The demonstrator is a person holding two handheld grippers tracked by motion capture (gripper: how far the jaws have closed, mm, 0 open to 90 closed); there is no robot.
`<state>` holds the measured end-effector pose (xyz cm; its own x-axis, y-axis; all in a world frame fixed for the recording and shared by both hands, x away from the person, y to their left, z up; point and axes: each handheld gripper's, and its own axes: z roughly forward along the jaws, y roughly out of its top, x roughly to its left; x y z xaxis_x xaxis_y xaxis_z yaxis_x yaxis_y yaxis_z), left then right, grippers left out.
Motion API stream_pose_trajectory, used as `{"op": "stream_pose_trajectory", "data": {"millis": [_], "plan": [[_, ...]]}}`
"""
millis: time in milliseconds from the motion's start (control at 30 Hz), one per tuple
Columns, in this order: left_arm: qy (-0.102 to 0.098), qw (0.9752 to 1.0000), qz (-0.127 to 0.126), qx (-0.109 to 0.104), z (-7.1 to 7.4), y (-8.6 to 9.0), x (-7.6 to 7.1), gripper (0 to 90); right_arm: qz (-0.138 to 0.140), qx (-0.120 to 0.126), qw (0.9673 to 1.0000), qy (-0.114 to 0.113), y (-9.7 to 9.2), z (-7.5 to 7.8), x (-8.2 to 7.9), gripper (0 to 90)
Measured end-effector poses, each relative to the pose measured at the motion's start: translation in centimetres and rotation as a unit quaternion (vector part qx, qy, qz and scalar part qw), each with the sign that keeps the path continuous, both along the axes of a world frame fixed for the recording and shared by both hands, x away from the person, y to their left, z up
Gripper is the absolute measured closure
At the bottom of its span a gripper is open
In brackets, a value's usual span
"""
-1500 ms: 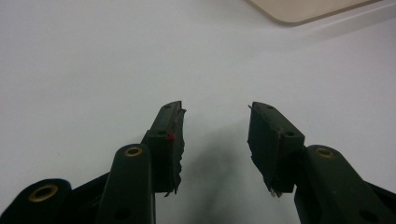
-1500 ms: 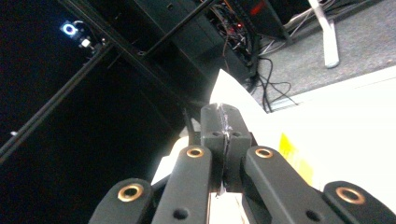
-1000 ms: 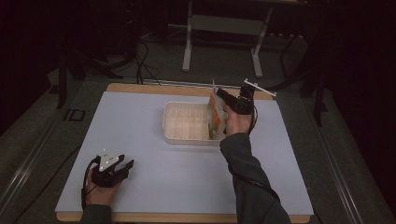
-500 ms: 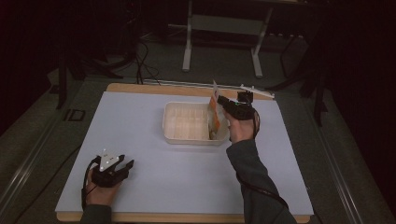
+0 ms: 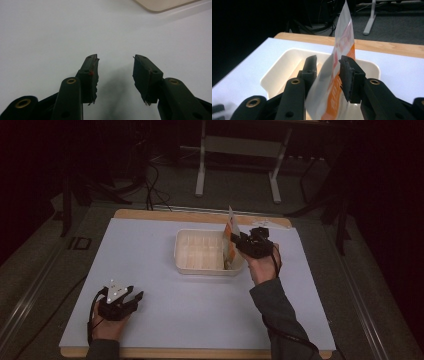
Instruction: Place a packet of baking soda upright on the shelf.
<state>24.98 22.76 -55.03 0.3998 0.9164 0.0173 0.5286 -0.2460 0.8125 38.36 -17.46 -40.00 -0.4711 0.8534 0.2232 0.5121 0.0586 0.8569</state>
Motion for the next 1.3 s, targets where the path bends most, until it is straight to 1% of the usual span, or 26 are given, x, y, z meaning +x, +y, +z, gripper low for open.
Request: {"op": "stream_pose_trajectory", "data": {"millis": [33, 67, 133, 333, 433, 533, 633, 733, 767, 800, 833, 867, 900, 933, 967, 1000, 1133, 1200, 1233, 1267, 1300], "plan": [[0.000, 1.0000, 0.000, 0.000, 0.0, 0.0, 0.0, 54.6, 0.000, 0.000, 1.0000, 0.000, 0.0, 0.0, 0.0, 66.3], [0.000, 1.0000, 0.000, 0.000, 0.0, 0.0, 0.0, 54.6, 0.008, -0.007, 0.9999, -0.001, -0.2, 0.3, -0.3, 65.2], [0.000, 1.0000, 0.000, -0.002, 0.0, 0.0, 0.0, 54.5, 0.009, -0.010, 0.9999, 0.000, -0.2, 0.4, -0.4, 64.5], [0.000, 1.0000, 0.002, -0.002, 0.0, 0.0, 0.0, 54.4, 0.030, -0.020, 0.9993, 0.004, -1.0, 0.9, -1.4, 61.2], [0.000, 1.0000, 0.003, -0.001, 0.0, 0.0, 0.0, 54.1, 0.040, -0.033, 0.9986, 0.004, -1.6, 0.9, -2.0, 58.9], [0.002, 1.0000, 0.007, -0.001, 0.0, 0.0, 0.0, 53.6, 0.046, -0.037, 0.9983, 0.003, -2.0, 0.8, -2.4, 57.8], [0.004, 0.9999, 0.012, 0.000, 0.0, 0.0, 0.1, 53.6, 0.058, -0.040, 0.9975, 0.012, -2.7, 0.4, -3.0, 54.6], [0.005, 0.9998, 0.017, 0.002, 0.0, 0.0, 0.1, 53.4, 0.071, -0.055, 0.9958, 0.017, -3.2, -0.4, -3.7, 53.3], [0.007, 0.9998, 0.021, 0.003, 0.0, 0.0, 0.2, 53.2, 0.075, -0.065, 0.9949, 0.017, -3.4, -0.7, -3.9, 53.0], [0.008, 0.9997, 0.025, 0.004, -0.1, 0.0, 0.2, 52.4, 0.080, -0.087, 0.9928, 0.019, -3.6, -1.5, -4.3, 51.8], [0.009, 0.9995, 0.029, 0.004, -0.1, 0.0, 0.2, 52.1, 0.082, -0.093, 0.9921, 0.020, -3.7, -1.8, -4.4, 51.8], [0.010, 0.9994, 0.032, 0.004, -0.1, 0.0, 0.2, 52.1, 0.082, -0.093, 0.9921, 0.020, -3.7, -1.8, -4.4, 51.8], [0.011, 0.9993, 0.036, 0.004, -0.1, 0.0, 0.3, 51.9, 0.083, -0.097, 0.9915, 0.024, -3.9, -2.2, -4.5, 51.8], [0.010, 0.9991, 0.040, 0.004, -0.1, 0.0, 0.3, 50.9, 0.087, -0.101, 0.9906, 0.033, -4.2, -3.0, -4.7, 51.6], [0.011, 0.9990, 0.044, 0.004, -0.1, 0.1, 0.3, 50.9, 0.087, -0.101, 0.9906, 0.033, -4.2, -3.0, -4.7, 51.6], [0.013, 0.9988, 0.047, 0.005, -0.1, 0.1, 0.3, 50.7, 0.088, -0.102, 0.9901, 0.039, -4.3, -3.4, -4.8, 51.4], [0.016, 0.9980, 0.061, 0.008, -0.1, 0.1, 0.4, 49.0, 0.078, -0.108, 0.9896, 0.055, -5.3, -5.3, -5.0, 51.3], [0.017, 0.9973, 0.070, 0.012, -0.1, 0.0, 0.4, 48.6, 0.067, -0.117, 0.9889, 0.063, -6.0, -6.4, -5.1, 51.2], [0.019, 0.9969, 0.074, 0.018, -0.1, 0.0, 0.5, 48.6, 0.063, -0.123, 0.9883, 0.066, -6.3, -6.8, -5.2, 51.1], [0.021, 0.9963, 0.081, 0.022, -0.2, -0.1, 0.5, 47.6, 0.053, -0.128, 0.9878, 0.071, -7.1, -7.8, -5.6, 50.4], [0.024, 0.9958, 0.084, 0.027, -0.2, -0.2, 0.6, 47.4, 0.046, -0.132, 0.9875, 0.072, -7.5, -8.3, -5.8, 50.0]]}}
